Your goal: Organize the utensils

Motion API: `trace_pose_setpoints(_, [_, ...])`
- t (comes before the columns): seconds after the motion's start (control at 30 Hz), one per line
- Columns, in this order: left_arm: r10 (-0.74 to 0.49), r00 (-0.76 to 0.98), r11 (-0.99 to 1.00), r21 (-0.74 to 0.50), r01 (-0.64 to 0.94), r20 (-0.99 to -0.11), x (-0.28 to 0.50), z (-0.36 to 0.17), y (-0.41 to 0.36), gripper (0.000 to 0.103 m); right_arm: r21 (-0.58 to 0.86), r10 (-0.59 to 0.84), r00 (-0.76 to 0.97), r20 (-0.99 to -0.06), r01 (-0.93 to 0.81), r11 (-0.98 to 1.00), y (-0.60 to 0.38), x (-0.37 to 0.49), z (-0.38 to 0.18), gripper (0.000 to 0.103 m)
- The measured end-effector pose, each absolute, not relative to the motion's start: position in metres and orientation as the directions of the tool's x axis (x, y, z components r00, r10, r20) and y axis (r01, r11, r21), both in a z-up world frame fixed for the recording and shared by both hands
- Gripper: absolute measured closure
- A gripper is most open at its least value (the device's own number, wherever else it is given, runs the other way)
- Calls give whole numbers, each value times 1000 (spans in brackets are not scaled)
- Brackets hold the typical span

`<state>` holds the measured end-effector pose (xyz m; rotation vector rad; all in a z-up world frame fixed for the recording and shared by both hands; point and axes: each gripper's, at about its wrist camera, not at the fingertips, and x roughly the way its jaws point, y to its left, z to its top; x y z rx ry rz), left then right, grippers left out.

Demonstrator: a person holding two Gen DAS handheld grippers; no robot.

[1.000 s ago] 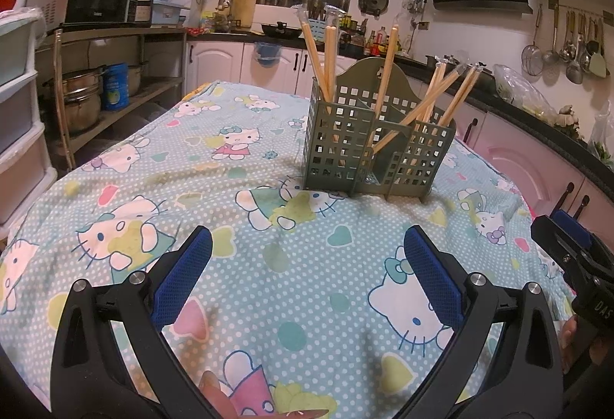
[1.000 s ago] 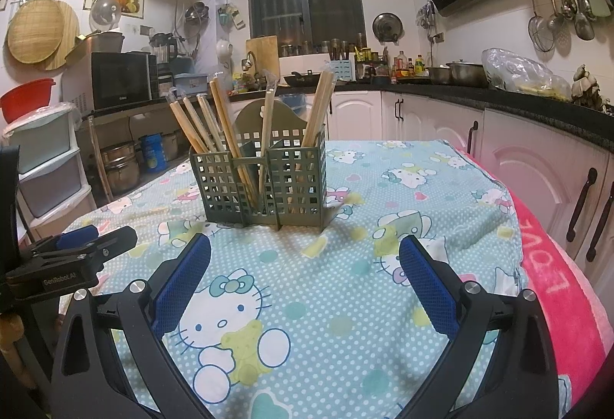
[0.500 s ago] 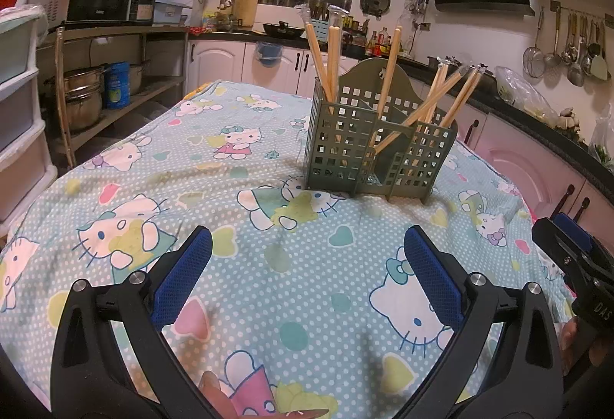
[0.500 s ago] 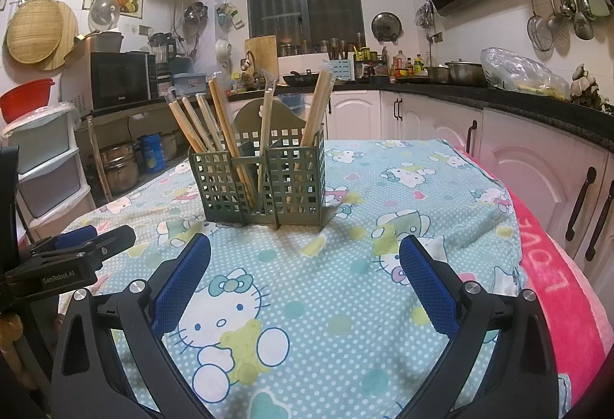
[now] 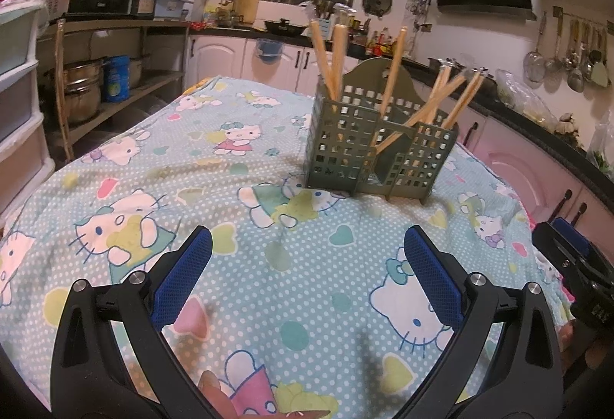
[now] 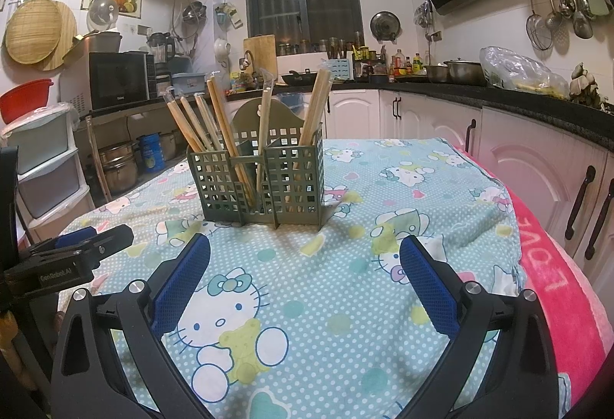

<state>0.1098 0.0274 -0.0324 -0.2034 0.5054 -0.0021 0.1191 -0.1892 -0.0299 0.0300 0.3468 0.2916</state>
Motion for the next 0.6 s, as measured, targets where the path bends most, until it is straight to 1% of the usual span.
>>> trace_pose_setpoints(0.17, [-54, 867, 969, -234, -73, -495, 112, -33, 37, 11, 81, 284, 899, -333, -273, 959, -190, 119, -31, 7])
trace_pose_setpoints(0.33, [-20, 872, 969, -224, -103, -489, 115, -23, 52, 11, 107, 279, 886, -370, -257, 960, -195, 126, -35, 7])
trace_pose_setpoints(0.43, [1, 850, 962, -231, -145, -527, 127, -19, 73, 11, 106, 252, 878, -408, -228, 968, -200, 139, -32, 7])
trace_pose_setpoints(0.5, [69, 822, 957, -195, -215, -566, 140, -19, 92, 11, 82, 207, 875, -438, -191, 978, -207, 153, -29, 7])
trace_pose_setpoints(0.57, [132, 784, 948, -154, -278, -606, 156, -22, 112, 11, 76, 176, 852, -493, -159, 984, -213, 175, -28, 7])
trace_pose_setpoints(0.6, [150, 768, 942, -147, -303, -622, 161, -24, 119, 11, 70, 166, 821, -546, -153, 986, -217, 192, -31, 7])
